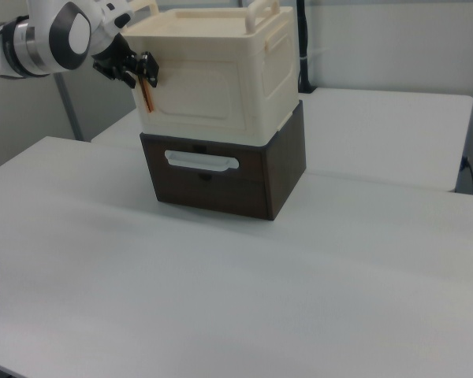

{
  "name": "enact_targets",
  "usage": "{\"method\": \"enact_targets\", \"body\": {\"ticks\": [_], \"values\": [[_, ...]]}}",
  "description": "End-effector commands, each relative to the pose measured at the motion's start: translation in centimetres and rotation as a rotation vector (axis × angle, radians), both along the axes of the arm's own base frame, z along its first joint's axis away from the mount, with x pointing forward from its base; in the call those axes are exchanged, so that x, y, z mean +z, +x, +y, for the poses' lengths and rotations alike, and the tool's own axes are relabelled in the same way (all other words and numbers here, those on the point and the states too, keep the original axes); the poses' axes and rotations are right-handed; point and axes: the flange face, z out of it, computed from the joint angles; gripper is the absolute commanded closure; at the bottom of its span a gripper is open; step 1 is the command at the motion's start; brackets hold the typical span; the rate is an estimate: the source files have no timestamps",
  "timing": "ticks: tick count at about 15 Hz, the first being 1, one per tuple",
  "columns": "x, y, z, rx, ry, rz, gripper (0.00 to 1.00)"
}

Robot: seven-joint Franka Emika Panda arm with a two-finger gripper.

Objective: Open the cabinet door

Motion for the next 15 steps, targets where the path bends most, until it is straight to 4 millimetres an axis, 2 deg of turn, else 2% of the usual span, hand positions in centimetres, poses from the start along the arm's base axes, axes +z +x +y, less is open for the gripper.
{"method": "enact_targets", "body": {"ticks": [1, 5, 7, 11, 15], "values": [[0.4, -0.2, 0.0, -0.019, -0.001, 0.007, 0.56], [0.5, -0.3, 0.0, -0.019, 0.001, 0.007, 0.77], [0.7, -0.4, 0.0, -0.019, 0.000, 0.007, 0.80], [0.4, -1.0, -0.3, -0.027, -0.021, 0.077, 0.82], [1.0, -2.4, -0.8, -0.039, -0.039, 0.158, 0.82]]}}
